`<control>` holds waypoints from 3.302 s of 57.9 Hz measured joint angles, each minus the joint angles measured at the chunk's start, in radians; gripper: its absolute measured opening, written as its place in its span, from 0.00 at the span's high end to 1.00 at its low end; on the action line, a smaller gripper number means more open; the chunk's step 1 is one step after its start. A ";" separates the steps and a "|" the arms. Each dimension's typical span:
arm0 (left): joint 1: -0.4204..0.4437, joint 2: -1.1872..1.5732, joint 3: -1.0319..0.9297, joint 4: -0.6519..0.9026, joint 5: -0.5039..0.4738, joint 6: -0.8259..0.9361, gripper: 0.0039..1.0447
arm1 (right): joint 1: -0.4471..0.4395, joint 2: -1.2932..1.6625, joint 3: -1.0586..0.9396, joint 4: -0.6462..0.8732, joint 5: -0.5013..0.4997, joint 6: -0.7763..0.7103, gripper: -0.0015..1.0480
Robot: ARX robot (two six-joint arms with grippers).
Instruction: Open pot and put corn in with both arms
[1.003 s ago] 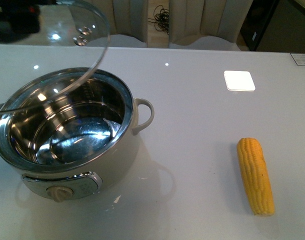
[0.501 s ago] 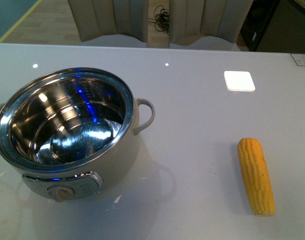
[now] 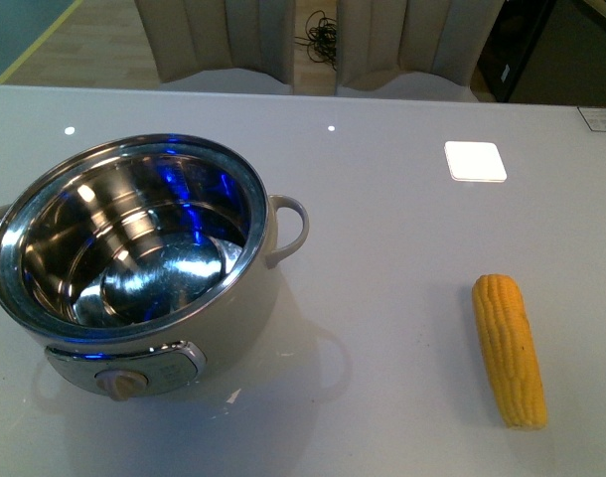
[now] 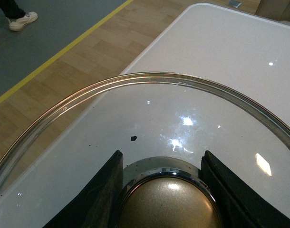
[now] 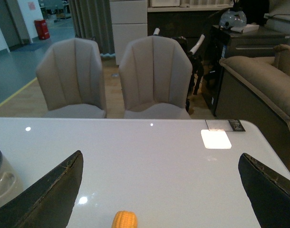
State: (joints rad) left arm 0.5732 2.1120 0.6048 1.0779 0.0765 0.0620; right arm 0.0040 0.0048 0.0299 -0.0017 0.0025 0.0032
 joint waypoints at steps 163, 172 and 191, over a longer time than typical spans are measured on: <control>-0.424 -0.944 -0.286 -0.268 -0.210 -0.336 0.07 | 0.000 0.000 0.000 0.000 0.000 0.000 0.09; -0.469 -1.167 -0.377 -0.421 -0.226 -0.383 0.07 | 0.000 0.000 0.000 0.000 0.000 0.000 0.09; -0.423 -1.342 -0.580 -0.361 0.045 -0.220 0.27 | 0.000 0.000 0.000 0.000 0.000 0.000 0.09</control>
State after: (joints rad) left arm 0.1505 0.7696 0.0246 0.7166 0.1219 -0.1577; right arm 0.0040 0.0044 0.0299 -0.0017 0.0021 0.0032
